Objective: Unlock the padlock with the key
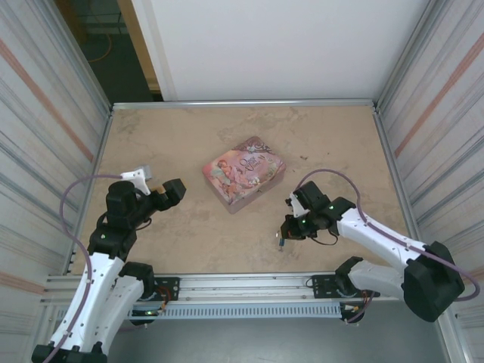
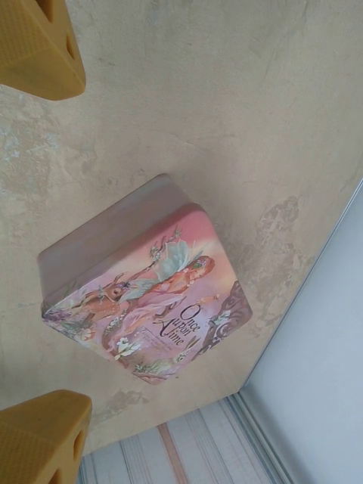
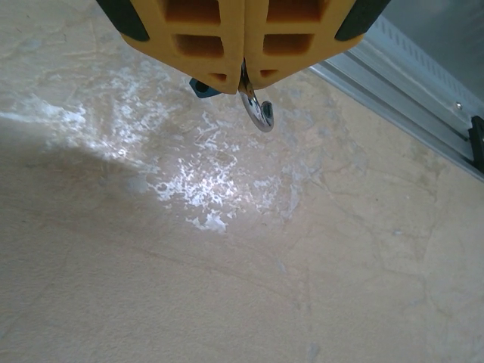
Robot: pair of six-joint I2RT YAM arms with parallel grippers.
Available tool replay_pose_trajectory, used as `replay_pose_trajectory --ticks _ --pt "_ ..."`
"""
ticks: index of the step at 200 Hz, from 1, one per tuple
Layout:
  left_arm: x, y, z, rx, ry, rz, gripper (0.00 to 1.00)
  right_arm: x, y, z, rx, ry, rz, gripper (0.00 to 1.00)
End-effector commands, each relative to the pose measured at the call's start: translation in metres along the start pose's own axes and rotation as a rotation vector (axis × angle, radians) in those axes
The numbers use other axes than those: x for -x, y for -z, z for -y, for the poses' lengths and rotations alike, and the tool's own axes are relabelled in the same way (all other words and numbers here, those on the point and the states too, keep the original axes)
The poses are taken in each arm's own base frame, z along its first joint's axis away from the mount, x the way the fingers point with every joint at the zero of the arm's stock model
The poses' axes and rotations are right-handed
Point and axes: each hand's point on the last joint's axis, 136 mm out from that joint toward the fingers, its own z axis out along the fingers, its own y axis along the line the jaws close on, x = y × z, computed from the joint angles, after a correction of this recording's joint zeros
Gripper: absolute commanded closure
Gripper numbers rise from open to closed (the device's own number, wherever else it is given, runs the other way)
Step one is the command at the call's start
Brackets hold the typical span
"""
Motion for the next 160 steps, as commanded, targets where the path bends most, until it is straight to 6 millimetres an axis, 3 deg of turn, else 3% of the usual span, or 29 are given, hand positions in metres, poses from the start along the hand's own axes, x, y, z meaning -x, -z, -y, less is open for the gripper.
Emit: replay_pose_trajectory --ticks 1,58,150,160 --pt "-0.003 0.001 -0.007 0.022 0.017 0.0 0.01 -0.002 -0.012 -0.003 0.016 -0.015 -0.029 1.0" --pt "-0.007 -0.003 -0.008 0.011 0.036 -0.003 0.01 0.0 -0.033 -0.013 0.06 -0.009 -0.089 1.0" --pt "-0.008 -0.003 -0.009 0.016 0.037 -0.007 0.01 0.001 -0.047 -0.014 0.069 0.001 -0.139 1.0" --pt "-0.008 -0.003 -0.009 0.017 0.038 -0.007 0.01 0.001 -0.048 -0.013 0.065 0.001 -0.143 0.96"
